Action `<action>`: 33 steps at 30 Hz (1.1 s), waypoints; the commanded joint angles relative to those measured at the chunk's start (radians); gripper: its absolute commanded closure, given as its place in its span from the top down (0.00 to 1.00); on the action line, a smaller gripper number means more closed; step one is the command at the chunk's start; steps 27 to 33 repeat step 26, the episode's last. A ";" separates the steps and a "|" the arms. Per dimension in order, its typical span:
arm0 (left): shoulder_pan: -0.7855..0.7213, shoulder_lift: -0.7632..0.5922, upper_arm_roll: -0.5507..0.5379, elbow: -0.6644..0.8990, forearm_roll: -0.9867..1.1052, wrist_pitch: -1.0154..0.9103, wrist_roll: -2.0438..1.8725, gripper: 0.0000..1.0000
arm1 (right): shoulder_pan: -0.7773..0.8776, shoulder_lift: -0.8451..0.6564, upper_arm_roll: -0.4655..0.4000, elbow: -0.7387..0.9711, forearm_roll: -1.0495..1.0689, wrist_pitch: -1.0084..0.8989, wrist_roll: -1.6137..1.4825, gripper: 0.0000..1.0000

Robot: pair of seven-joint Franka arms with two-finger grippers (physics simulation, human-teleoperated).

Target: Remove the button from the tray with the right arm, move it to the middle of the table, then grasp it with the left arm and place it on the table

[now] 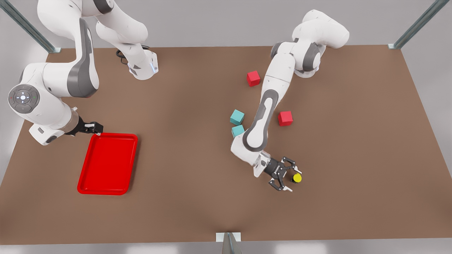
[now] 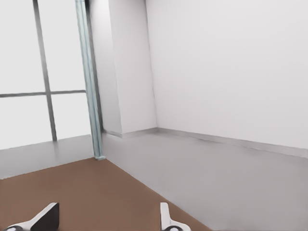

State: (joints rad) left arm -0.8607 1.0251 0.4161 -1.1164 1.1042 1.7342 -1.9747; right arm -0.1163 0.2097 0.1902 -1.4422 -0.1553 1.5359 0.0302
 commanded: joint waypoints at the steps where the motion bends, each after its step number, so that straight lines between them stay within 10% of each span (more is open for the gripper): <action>1: -0.035 -0.128 0.000 0.001 -0.251 -0.266 1.431 1.00 | 0.001 -0.001 0.000 0.002 0.000 0.000 0.000 1.00; 4: 0.170 -0.260 0.004 0.044 -1.217 -0.363 2.008 1.00 | 0.000 -0.001 0.000 0.000 0.000 0.000 0.000 1.00; 6: 0.290 -0.267 0.006 0.065 -1.455 -0.493 2.080 1.00 | 0.000 -0.001 0.000 0.002 0.000 0.000 0.000 1.00; 8: 0.288 -0.482 0.072 0.050 -1.384 -0.509 1.935 1.00 | 0.000 -0.001 0.000 0.002 0.000 0.000 0.000 1.00; 10: 0.460 -0.781 -0.247 -0.134 -1.084 -0.421 1.936 1.00 | 0.000 -0.001 0.000 0.002 0.000 0.000 0.000 1.00; 13: 0.505 -1.003 -0.289 -0.394 -1.080 -0.285 2.065 1.00 | -0.002 -0.001 0.000 0.000 0.000 0.000 0.000 1.00; 33: 0.519 -1.013 -0.293 -0.447 -1.083 -0.272 2.091 1.00 | 0.007 0.000 0.005 0.026 0.005 0.006 -0.006 1.00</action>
